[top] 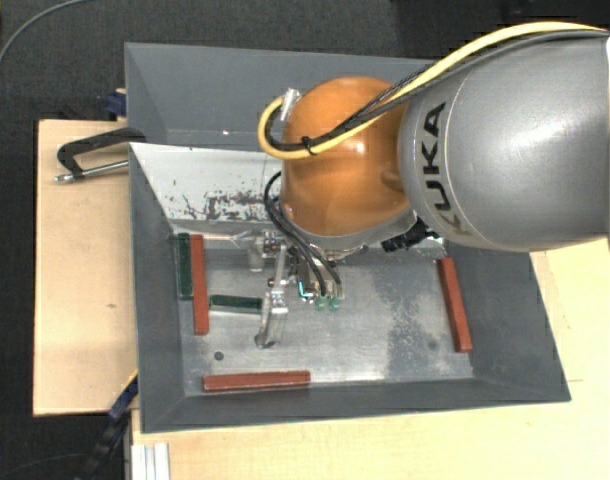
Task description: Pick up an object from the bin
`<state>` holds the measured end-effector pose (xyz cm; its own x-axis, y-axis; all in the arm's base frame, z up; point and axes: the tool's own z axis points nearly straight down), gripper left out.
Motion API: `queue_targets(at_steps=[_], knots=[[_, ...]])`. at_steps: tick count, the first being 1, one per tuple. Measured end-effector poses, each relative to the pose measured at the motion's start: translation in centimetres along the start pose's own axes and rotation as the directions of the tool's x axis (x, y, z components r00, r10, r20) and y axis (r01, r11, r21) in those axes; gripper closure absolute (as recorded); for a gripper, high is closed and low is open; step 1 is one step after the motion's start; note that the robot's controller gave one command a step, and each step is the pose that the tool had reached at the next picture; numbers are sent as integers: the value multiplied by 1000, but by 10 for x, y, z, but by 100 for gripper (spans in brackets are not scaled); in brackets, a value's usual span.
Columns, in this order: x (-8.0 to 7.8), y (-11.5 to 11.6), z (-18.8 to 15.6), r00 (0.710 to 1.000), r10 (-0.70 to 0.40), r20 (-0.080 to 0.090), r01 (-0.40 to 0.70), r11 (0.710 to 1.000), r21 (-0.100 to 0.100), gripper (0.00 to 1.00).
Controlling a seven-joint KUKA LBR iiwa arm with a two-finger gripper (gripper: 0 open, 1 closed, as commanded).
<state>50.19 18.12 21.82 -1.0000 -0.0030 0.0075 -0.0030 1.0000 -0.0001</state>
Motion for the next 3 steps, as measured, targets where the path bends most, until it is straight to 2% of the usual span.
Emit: queue_targets(at_steps=[1, 2, 3], knots=[[-52, 8, 141, 1000, -30, 7, 30, 1000, -2, 0], [-53, 8, 141, 1000, -30, 7, 30, 1000, -2, 100], [-39, 29, 9, 998, -57, 21, 57, 998, -5, 100]])
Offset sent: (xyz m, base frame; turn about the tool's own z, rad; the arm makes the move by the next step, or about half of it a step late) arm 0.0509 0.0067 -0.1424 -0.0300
